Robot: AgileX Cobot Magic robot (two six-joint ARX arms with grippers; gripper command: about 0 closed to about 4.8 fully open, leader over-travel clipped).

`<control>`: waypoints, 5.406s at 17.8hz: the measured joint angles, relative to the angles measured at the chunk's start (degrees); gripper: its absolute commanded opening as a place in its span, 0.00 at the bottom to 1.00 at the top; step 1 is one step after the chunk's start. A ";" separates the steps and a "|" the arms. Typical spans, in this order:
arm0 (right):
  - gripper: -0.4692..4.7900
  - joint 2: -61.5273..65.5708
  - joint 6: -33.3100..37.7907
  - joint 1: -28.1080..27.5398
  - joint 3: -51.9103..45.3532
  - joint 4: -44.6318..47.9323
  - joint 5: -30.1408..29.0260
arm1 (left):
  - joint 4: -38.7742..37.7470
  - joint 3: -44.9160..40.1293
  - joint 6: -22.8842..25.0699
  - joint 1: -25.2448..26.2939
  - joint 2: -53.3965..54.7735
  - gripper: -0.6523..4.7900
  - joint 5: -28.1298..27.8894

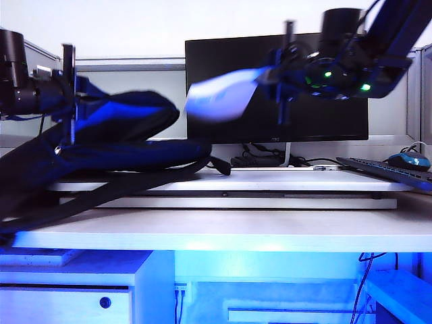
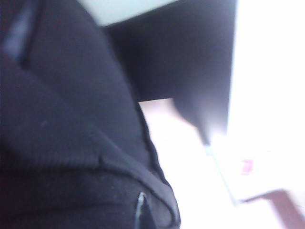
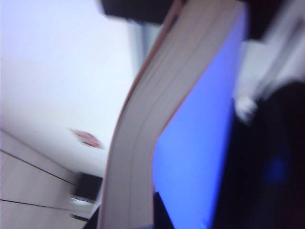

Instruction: Pick up the book on the desk and put it into the open backpack.

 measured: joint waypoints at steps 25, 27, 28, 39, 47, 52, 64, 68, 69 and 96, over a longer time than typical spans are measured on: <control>0.83 2.95 -14.40 7.52 6.29 -19.76 3.04 | 3.34 6.19 -6.64 -12.92 0.17 0.74 10.40; 0.86 2.71 -16.46 7.52 6.49 -21.20 3.78 | 2.34 6.75 -1.09 -13.46 -0.79 1.00 12.94; 0.86 2.71 -18.27 7.41 6.56 -22.49 3.98 | 0.35 6.80 1.07 -13.38 -0.83 1.00 13.64; 0.86 1.73 -45.13 1.33 6.73 -39.01 9.81 | -36.87 6.78 49.75 -13.35 -0.79 1.00 20.20; 0.85 -8.22 -78.55 1.33 6.73 -40.85 29.53 | -36.94 6.69 79.47 -13.25 -10.95 1.00 -6.12; 0.79 -19.61 -84.04 1.36 6.71 -47.06 33.81 | -38.49 6.75 85.74 -13.16 -24.55 0.92 -18.75; 0.79 -53.18 -88.72 0.90 5.38 -75.87 34.67 | -73.31 6.78 88.37 -12.98 -65.09 0.72 -40.04; 0.79 -62.93 -88.67 0.92 -0.59 -84.37 34.62 | -90.60 6.78 88.35 -12.96 -75.91 0.72 -43.36; 0.78 -66.82 -88.15 0.92 -3.54 -85.29 34.62 | -95.19 6.80 88.15 -12.96 -78.53 0.72 -43.58; 0.58 -115.43 -84.59 0.76 -43.78 -100.45 38.16 | -104.52 -26.62 76.11 -13.05 -115.45 0.59 -33.29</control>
